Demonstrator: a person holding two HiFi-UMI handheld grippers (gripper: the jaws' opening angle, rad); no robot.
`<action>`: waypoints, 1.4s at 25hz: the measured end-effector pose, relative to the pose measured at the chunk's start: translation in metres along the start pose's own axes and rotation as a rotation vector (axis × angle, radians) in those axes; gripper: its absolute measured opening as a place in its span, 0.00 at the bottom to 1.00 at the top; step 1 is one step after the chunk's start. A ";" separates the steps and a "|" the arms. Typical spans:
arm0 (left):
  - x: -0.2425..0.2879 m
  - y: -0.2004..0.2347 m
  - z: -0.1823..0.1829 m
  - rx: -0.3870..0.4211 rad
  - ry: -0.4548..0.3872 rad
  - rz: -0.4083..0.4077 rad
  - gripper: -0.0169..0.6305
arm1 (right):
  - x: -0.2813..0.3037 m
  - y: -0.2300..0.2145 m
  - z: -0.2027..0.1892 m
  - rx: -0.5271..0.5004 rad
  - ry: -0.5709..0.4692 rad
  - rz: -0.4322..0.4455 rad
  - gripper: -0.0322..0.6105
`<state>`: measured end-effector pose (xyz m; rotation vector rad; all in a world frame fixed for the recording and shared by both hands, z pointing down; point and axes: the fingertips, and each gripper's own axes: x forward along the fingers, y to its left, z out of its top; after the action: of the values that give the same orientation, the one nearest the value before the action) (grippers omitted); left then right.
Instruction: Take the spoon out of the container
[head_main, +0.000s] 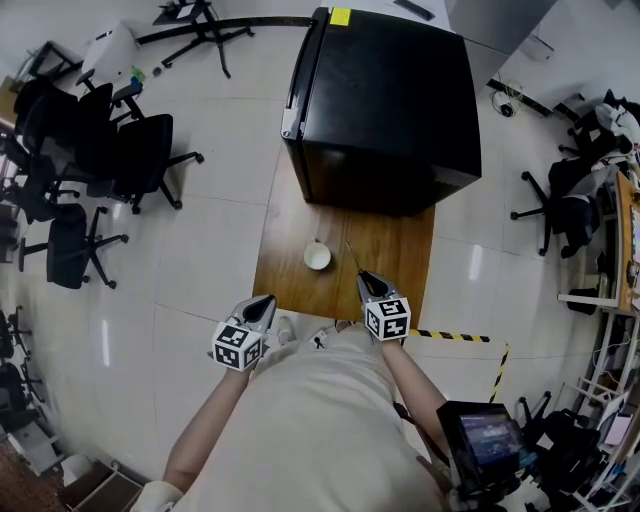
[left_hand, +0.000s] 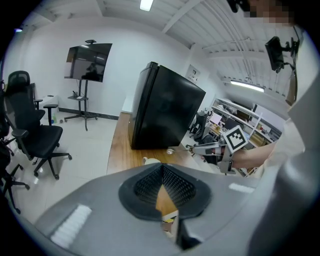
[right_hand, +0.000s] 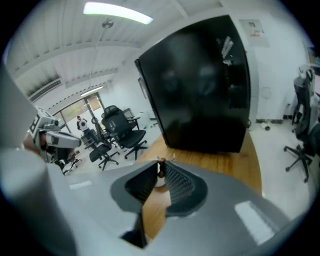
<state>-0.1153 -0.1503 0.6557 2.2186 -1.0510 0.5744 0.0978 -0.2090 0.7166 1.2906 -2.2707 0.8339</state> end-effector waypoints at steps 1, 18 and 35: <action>0.001 -0.001 0.000 0.001 0.002 -0.001 0.00 | 0.004 -0.010 -0.006 0.040 0.003 -0.011 0.12; -0.002 0.002 0.005 0.014 0.023 0.044 0.00 | 0.061 -0.066 -0.084 0.476 0.028 0.035 0.12; -0.004 0.005 0.002 0.020 0.035 0.079 0.00 | 0.102 -0.057 -0.147 0.515 0.236 0.083 0.12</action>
<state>-0.1215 -0.1522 0.6539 2.1839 -1.1231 0.6583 0.1038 -0.1978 0.9038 1.2175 -2.0009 1.5865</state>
